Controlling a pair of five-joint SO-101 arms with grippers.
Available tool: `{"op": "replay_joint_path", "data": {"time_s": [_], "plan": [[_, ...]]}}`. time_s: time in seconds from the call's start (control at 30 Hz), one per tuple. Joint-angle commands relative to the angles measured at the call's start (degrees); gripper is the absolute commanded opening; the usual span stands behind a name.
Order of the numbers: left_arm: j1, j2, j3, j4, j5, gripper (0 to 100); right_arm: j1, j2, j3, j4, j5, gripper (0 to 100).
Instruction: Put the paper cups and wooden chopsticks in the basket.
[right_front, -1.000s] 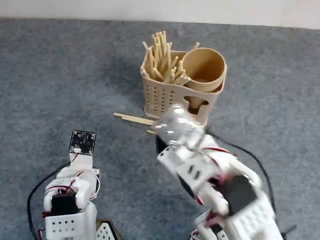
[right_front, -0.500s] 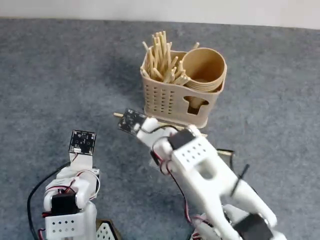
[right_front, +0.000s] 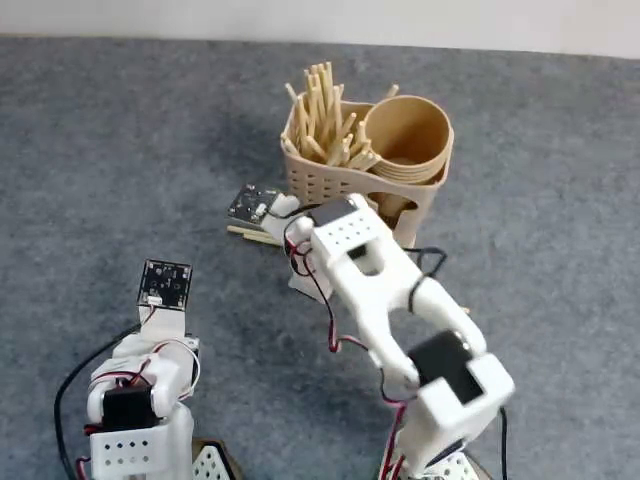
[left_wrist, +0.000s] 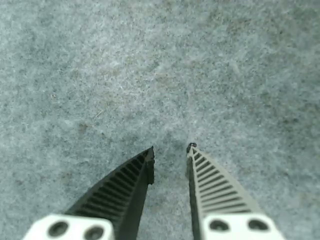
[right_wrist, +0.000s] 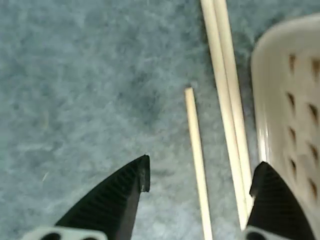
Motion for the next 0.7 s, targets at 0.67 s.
{"op": "replay_joint_path", "data": {"time_s": [0.67], "plan": [[-0.3, 0.0, 1.2, 0.3, 0.4, 12, 2.6, 11.1, -9.9, 0.0, 3.3, 24.0]]}}
